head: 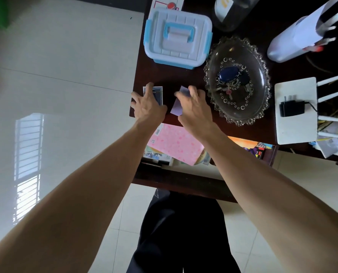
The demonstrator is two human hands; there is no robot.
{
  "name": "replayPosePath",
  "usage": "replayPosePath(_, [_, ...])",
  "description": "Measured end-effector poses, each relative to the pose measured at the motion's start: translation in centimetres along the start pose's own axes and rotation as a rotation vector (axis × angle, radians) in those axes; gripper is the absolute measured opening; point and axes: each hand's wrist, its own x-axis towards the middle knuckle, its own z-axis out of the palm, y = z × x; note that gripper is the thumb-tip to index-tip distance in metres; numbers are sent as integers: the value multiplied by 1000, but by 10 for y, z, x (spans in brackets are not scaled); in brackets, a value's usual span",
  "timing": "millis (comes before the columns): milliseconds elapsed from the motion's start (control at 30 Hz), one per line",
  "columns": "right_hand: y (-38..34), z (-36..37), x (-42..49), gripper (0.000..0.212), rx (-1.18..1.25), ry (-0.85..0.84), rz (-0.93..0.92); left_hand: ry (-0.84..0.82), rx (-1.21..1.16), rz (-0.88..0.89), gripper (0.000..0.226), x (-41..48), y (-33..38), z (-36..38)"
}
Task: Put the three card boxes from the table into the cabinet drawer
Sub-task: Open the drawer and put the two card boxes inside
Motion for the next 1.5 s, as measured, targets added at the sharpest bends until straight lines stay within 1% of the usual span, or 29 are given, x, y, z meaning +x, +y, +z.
replayPosePath(100, [1,-2,1,63,23,-18,9,-24,-8,22,77,-2,-6,-6])
replayPosePath(233, [9,1,-14,64,111,-15,59,-108,-126,57,78,-17,-17,-14])
replayPosePath(367, [21,20,-62,66,236,45,88,-153,-204,55,79,-55,-34,-10])
replayPosePath(467, [34,41,-106,64,263,96,119,-164,-290,87,76,-91,-54,5])
replayPosePath(567, [51,63,-144,67,387,135,203,-208,-356,115,77,-120,-70,25])
replayPosePath(667, [73,82,-170,71,432,130,312,-272,-337,118,76,-137,-76,51])
replayPosePath(733, [86,91,-181,71,455,157,378,-327,-313,116,80,-145,-76,68])
replayPosePath(867, [114,102,-197,87,569,184,553,-410,-268,85,81,-156,-75,101])
replayPosePath(933, [129,106,-202,82,596,188,620,-445,-245,86,81,-162,-72,114])
replayPosePath(1067, [161,112,-200,65,539,150,716,-512,-160,145,78,-166,-64,140])
replayPosePath(1167, [182,115,-194,52,515,122,750,-531,-170,189,76,-166,-56,155])
replayPosePath(1333, [206,125,-182,39,435,91,805,-551,-125,226,77,-156,-48,179])
replayPosePath(1400, [216,131,-178,37,386,85,838,-559,-127,240,77,-152,-47,187])
replayPosePath(1500, [230,142,-171,44,334,60,847,-567,-122,247,76,-146,-46,197])
